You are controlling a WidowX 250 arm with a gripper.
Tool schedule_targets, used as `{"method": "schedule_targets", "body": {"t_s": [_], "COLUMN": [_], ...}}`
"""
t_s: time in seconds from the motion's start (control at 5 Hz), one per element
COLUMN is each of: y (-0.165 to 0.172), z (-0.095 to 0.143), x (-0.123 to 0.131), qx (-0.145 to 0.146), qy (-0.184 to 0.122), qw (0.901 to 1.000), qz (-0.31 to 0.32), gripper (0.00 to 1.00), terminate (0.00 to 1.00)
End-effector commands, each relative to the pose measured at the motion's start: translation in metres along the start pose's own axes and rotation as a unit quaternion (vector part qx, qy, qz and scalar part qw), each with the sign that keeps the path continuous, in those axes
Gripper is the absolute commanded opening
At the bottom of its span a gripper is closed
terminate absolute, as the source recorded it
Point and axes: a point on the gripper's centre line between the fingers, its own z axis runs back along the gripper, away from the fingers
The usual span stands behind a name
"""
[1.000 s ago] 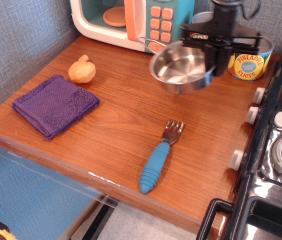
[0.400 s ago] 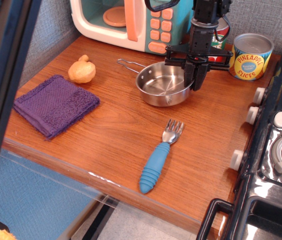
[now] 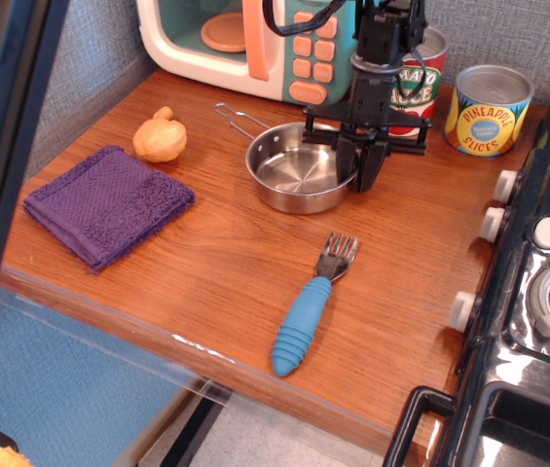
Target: Move the pan to the middle of the table
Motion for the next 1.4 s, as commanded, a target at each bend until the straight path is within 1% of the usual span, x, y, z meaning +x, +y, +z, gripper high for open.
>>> {"method": "schedule_targets", "body": {"t_s": [0.0,0.2,0.4,0.6,0.8,1.0,1.2], "y": [0.017,0.038,0.056,0.071,0.082,0.094,0.094], "z": [0.097,0.113,0.111,0.104,0.097,0.092,0.092], "x": [-0.015,-0.025,-0.023,-0.018,-0.014,-0.013,-0.013], "qx": [-0.074,-0.088,-0.078,-0.051,-0.012,0.009,0.009], "qy": [-0.115,-0.131,-0.134,-0.152,-0.175,-0.169,-0.169], "qw": [0.9899,0.9856,0.9837,0.9759,0.9657,0.9616,0.9616], "qz": [-0.037,-0.060,-0.092,-0.148,-0.191,-0.216,-0.216], "gripper": [1.00,1.00,1.00,1.00,1.00,1.00,1.00], "terminate": [0.00,0.00,0.00,0.00,0.00,0.00,1.00]}}
